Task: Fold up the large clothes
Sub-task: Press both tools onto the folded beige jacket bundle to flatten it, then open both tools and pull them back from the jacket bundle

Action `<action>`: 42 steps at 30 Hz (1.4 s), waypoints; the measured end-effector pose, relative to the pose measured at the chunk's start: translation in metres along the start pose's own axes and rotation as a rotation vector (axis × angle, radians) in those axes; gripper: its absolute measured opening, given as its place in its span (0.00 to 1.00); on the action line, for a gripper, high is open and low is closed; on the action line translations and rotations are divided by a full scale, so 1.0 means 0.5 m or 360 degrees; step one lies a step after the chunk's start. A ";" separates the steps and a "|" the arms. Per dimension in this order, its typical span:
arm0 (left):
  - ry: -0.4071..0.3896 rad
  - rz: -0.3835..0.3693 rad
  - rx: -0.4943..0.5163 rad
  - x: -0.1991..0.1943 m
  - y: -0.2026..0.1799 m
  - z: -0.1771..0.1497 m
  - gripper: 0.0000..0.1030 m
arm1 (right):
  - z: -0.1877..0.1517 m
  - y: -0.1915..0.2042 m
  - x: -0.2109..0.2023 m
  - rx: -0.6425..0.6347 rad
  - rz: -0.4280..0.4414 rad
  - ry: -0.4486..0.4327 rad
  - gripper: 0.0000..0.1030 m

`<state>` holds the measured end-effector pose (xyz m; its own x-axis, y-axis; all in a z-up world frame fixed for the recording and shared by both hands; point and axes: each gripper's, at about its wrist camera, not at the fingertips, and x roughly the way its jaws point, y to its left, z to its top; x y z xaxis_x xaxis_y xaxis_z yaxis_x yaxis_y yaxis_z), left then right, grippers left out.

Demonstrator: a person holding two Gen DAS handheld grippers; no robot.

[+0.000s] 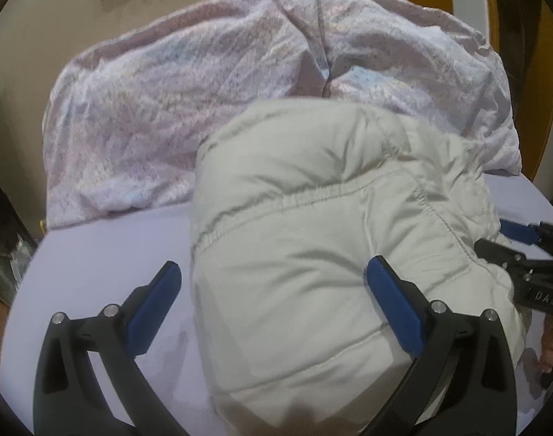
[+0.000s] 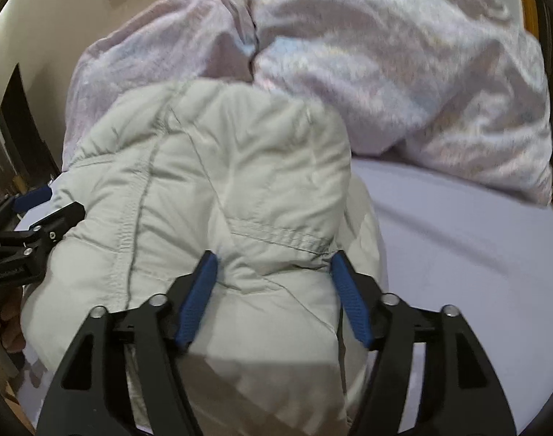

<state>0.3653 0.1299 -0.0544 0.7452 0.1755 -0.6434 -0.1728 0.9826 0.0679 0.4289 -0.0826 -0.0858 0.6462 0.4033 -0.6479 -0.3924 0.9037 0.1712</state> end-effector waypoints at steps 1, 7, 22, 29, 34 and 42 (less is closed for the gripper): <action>0.0023 -0.0016 -0.0016 0.007 0.002 -0.001 0.98 | -0.003 -0.009 0.007 0.0032 0.0017 0.0022 0.71; 0.0059 -0.0031 -0.0043 0.039 0.001 -0.010 0.98 | -0.021 -0.023 0.024 0.0095 0.0059 0.0034 0.73; 0.0064 -0.0042 -0.0046 0.041 0.006 -0.009 0.98 | -0.001 0.053 -0.033 -0.0119 -0.0082 -0.0167 0.66; 0.0050 -0.0027 -0.0049 0.039 0.002 -0.009 0.98 | -0.015 0.032 0.001 -0.0046 -0.0020 -0.0090 0.67; 0.0014 -0.0027 -0.0093 0.017 0.007 -0.012 0.98 | -0.016 0.032 -0.021 0.0006 -0.0035 -0.0101 0.73; -0.0008 -0.0025 -0.0132 -0.036 0.010 -0.019 0.98 | -0.028 0.023 -0.072 0.0112 -0.0024 -0.0077 0.88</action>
<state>0.3451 0.1312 -0.0499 0.7513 0.1604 -0.6401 -0.2136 0.9769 -0.0059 0.3916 -0.0888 -0.0709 0.6834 0.3944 -0.6144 -0.3365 0.9170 0.2144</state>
